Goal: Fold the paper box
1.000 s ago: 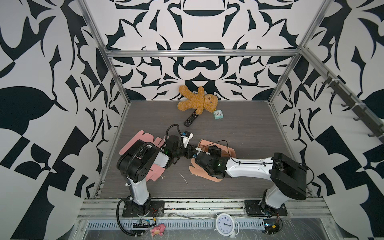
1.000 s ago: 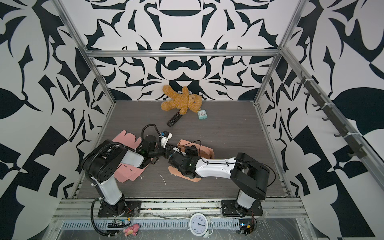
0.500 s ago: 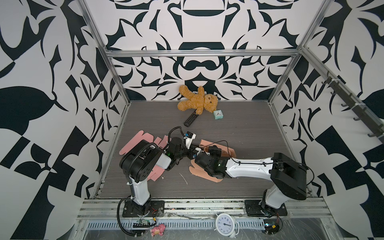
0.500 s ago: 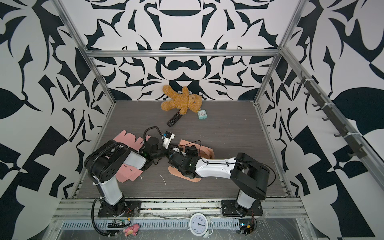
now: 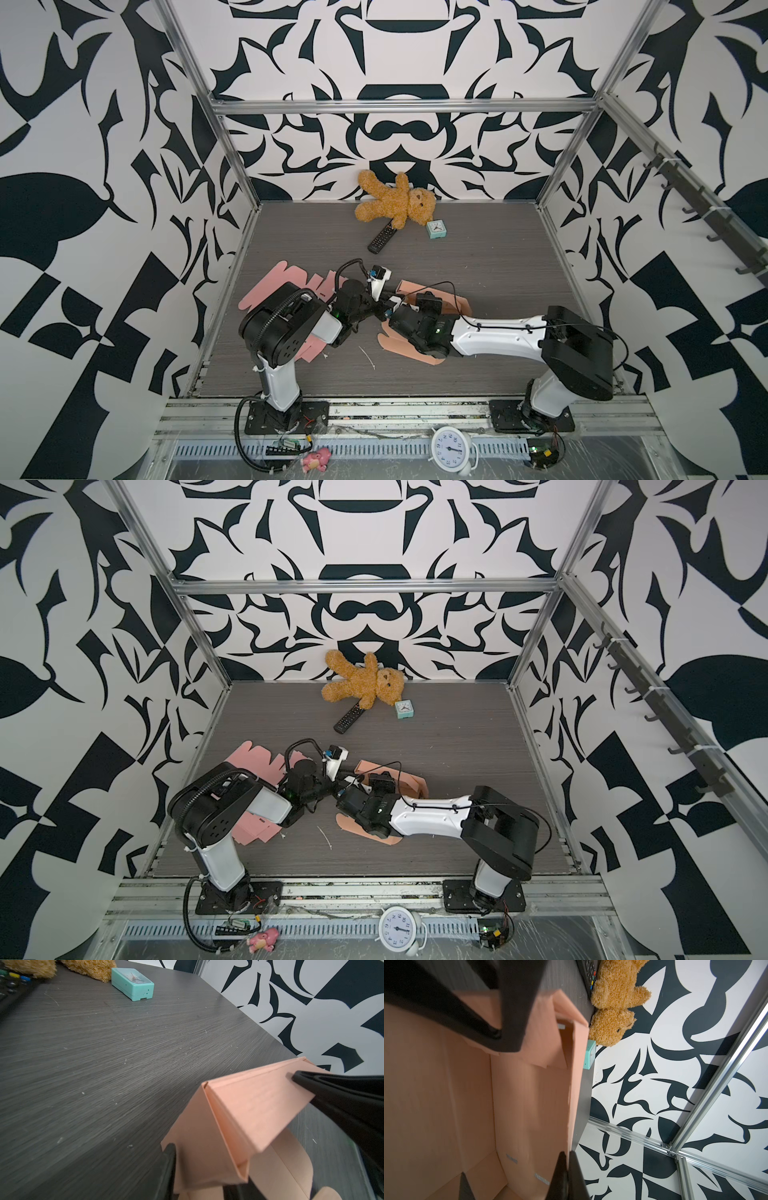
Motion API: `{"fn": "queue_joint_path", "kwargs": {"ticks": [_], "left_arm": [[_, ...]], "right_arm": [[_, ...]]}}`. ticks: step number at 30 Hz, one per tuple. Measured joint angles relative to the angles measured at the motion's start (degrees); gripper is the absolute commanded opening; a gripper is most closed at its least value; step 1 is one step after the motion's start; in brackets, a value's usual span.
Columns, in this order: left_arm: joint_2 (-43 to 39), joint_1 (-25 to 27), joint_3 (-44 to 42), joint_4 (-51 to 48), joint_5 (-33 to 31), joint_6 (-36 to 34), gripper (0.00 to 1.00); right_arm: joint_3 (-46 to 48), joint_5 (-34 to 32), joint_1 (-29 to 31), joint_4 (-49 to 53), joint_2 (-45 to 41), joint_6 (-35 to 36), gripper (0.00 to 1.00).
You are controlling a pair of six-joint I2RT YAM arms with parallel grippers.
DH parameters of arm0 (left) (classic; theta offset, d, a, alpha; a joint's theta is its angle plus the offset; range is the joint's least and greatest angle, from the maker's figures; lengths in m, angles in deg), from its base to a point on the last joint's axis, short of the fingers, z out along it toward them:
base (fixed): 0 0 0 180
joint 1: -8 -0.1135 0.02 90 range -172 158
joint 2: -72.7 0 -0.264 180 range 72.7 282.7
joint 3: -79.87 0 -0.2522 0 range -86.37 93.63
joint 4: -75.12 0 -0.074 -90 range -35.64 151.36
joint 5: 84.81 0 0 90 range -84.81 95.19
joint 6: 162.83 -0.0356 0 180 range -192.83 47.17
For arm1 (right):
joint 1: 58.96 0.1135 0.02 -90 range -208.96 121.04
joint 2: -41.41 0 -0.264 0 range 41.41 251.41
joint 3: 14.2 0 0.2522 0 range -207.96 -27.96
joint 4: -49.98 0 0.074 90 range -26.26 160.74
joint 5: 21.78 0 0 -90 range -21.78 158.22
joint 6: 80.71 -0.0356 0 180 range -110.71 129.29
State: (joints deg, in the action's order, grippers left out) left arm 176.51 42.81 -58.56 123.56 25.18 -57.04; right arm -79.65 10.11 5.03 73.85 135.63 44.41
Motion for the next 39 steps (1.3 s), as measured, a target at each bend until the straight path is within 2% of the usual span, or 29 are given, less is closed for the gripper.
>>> {"fn": "queue_joint_path", "kwargs": {"ticks": [10,17,28,34,39], "left_arm": [[-0.1,1.1,0.0,0.2,-1.9,-1.7,0.32],[-0.4,2.2,-0.1,0.2,-3.8,-3.3,0.26],[-3.1,5.5,-0.7,-1.7,-10.7,-8.0,0.23],[-3.3,6.6,-0.8,-2.5,-13.0,-9.6,0.23],[-3.3,7.3,-0.8,-2.9,-14.8,-10.4,0.23]], "right_arm": [[-1.6,1.7,0.0,4.1,-0.2,-3.3,0.03],[-1.9,3.3,0.0,6.6,-1.2,-5.0,0.09],[-2.8,11.4,0.7,12.0,-5.9,-11.7,0.32],[-2.8,16.4,0.7,13.7,-12.8,-18.1,0.52],[-2.8,20.9,0.7,14.8,-19.5,-24.9,0.58]]}}
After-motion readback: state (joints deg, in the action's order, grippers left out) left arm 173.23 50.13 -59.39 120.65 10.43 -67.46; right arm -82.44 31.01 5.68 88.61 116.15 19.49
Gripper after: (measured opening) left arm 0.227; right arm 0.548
